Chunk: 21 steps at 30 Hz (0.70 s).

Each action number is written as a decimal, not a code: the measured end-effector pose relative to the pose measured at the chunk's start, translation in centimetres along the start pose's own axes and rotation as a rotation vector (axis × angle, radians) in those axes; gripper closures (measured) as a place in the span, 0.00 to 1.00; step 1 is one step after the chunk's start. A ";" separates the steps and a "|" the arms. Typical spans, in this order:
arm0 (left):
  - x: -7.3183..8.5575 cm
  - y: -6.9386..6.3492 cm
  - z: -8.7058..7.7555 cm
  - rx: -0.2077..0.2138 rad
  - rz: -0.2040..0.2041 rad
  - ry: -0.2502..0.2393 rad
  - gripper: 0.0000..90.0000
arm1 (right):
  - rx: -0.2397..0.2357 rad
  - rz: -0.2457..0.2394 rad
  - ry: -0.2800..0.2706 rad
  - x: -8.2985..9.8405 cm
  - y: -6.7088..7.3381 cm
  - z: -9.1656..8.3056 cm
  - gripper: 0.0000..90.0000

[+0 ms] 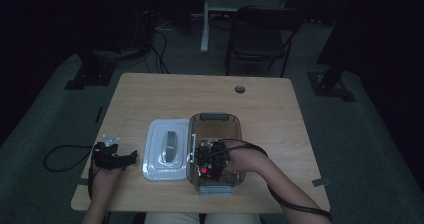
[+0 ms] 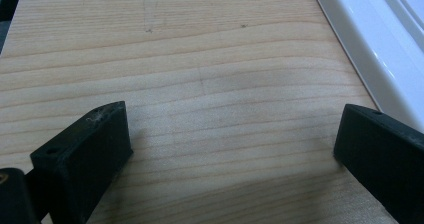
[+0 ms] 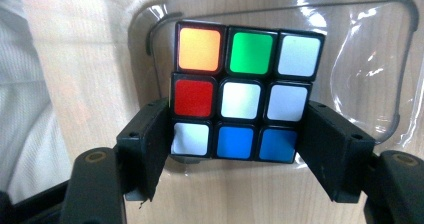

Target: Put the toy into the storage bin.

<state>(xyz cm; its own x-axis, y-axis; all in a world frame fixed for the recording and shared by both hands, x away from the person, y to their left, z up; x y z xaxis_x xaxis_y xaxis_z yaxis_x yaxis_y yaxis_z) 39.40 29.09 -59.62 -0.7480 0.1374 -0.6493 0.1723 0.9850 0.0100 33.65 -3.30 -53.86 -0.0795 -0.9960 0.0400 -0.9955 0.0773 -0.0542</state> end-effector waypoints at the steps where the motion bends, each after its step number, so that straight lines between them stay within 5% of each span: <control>1: 0.0 0.0 0.0 0.000 0.000 0.000 0.03 | -0.007 0.009 -0.015 0.0 0.0 -0.2 0.35; 14: 0.0 0.0 0.0 0.000 0.001 0.001 0.03 | -0.009 0.055 -0.154 0.4 -0.4 -2.3 0.33; 21: 0.0 0.0 0.0 0.001 0.001 0.003 0.03 | -0.005 0.140 -0.305 0.9 -1.2 -3.8 0.29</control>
<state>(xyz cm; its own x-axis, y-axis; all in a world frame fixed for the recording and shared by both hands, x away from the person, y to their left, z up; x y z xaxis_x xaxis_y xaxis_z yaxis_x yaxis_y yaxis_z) 39.37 29.10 -59.62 -0.7498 0.1384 -0.6470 0.1732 0.9848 0.0099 34.58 -4.10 -49.99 -0.1974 -0.9430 -0.2680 -0.9763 0.2138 -0.0335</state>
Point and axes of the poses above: each handheld gripper's, and its own axes: z roughly forward along the jaws, x roughly out of its underside, y roughly to its left, the point moved 10 cm from there along z, roughly forward along the jaws, and after that the axes turned 3 degrees about y, right-handed, at the moved point
